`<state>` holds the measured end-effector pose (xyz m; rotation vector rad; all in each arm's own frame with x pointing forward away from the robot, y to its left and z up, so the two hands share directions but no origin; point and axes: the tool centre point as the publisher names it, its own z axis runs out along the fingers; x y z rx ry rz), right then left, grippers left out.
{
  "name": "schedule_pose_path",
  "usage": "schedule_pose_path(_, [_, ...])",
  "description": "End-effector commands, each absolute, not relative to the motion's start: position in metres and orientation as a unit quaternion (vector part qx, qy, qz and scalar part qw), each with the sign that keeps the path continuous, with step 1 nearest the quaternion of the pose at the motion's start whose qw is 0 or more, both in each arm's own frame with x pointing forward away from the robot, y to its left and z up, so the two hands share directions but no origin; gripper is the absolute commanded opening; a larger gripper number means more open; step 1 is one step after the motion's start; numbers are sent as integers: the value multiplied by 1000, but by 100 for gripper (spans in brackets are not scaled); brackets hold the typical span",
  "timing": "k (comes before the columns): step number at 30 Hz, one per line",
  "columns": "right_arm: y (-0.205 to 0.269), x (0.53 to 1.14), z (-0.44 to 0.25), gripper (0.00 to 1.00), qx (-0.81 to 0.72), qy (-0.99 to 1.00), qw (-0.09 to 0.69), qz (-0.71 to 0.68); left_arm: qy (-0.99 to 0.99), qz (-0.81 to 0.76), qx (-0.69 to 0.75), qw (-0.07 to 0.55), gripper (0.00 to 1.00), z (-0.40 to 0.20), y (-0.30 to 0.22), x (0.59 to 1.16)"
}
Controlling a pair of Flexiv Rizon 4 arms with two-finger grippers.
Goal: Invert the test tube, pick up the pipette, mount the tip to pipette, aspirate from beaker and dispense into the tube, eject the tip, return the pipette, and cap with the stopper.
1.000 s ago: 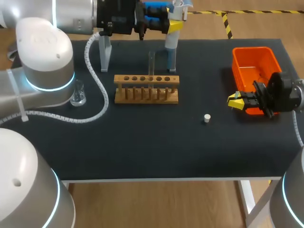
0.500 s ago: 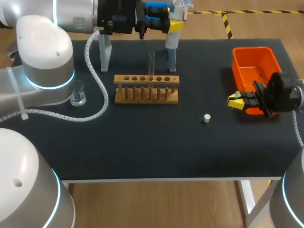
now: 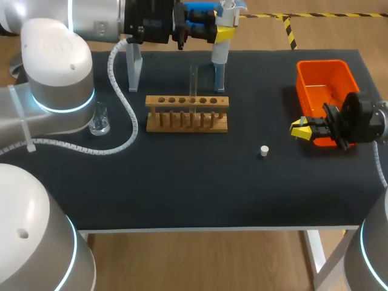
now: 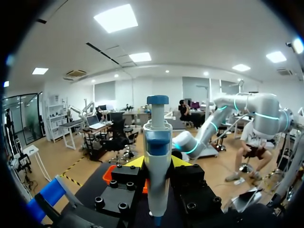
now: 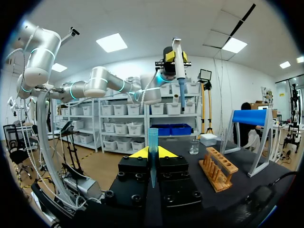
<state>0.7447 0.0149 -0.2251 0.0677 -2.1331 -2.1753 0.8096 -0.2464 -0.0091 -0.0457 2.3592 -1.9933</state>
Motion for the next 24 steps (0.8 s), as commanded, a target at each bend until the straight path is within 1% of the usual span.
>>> schedule_pose_path(1, [14, 744, -225, 0, 23, -699, 47, -713, 763, -646, -14, 24, 0, -9, -246, 811])
schedule_pose_path(24, [14, 744, -225, 0, 23, -699, 47, -713, 762, -647, -17, 24, 0, -9, -246, 811])
